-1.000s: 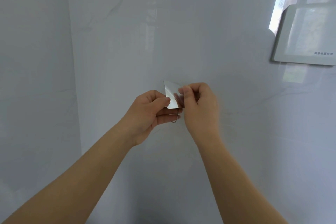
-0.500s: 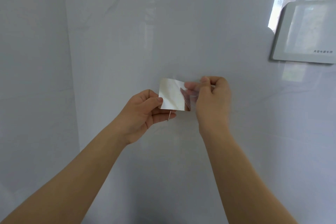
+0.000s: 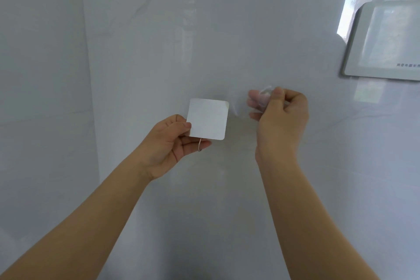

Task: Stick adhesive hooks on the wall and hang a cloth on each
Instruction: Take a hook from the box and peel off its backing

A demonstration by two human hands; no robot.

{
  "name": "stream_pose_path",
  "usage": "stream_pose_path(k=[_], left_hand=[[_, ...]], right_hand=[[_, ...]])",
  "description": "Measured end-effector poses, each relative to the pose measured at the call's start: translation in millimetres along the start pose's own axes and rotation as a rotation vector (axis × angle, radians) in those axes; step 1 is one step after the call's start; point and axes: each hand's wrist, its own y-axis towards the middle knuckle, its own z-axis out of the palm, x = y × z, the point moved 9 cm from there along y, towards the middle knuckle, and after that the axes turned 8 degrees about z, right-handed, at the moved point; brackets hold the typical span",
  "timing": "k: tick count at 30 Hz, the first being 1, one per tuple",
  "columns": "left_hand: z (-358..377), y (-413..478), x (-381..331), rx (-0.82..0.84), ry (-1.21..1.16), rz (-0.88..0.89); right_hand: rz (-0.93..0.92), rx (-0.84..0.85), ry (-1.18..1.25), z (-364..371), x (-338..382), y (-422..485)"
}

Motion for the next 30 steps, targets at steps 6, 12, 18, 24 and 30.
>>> stream_pose_path(k=[6,12,18,24,30], left_hand=[[-7,4,-4,-0.059,-0.062,0.038],[0,3,-8,-0.107,-0.189,0.07],[21,-2,-6,-0.097,-0.474,0.018],[49,-7,2,-0.041,-0.596,-0.028],[52,-11,15,-0.02,-0.528,-0.055]], right_hand=[[-0.071,-0.052,0.024,-7,10,-7],[-0.094,-0.027,-0.051,-9,7,-14],[-0.22,-0.095,-0.195,-22,16,-23],[-0.115,0.27,-0.226,3,-3,-37],[0.299,0.434,0.097,9,-31,-36]])
